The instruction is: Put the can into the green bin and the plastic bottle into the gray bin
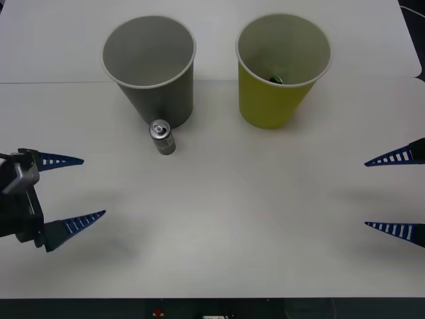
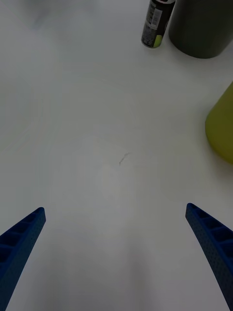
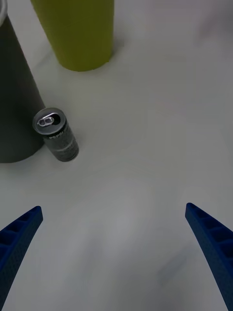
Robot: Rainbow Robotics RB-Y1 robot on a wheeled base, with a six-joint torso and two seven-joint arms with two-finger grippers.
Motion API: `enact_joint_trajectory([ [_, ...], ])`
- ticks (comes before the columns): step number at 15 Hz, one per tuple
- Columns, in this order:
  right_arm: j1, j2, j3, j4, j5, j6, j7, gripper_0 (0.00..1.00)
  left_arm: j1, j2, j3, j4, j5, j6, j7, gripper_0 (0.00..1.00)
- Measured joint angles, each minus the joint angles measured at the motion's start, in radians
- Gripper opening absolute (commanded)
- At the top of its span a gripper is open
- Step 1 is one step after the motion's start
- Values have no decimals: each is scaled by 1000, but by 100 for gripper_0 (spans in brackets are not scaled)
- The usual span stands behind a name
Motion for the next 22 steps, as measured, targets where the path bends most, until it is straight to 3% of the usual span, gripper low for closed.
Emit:
enact_joint_trajectory([
  [6, 0, 0, 0, 0, 0, 0, 0, 100, 45, 80, -221, -65, 103, 425, 80, 100],
  [10, 0, 0, 0, 0, 0, 0, 0, 100, 16, 134, -422, -105, 108, 735, 86, 100],
  [16, 0, 0, 0, 0, 0, 0, 0, 100, -211, 145, -885, -99, -6, 1188, 153, 100],
  [18, 0, 0, 0, 0, 0, 0, 0, 100, -305, 117, -1026, -44, -93, 1277, 265, 100],
  [22, 0, 0, 0, 0, 0, 0, 0, 100, -437, 21, -1172, 142, -250, 1374, 455, 100],
])
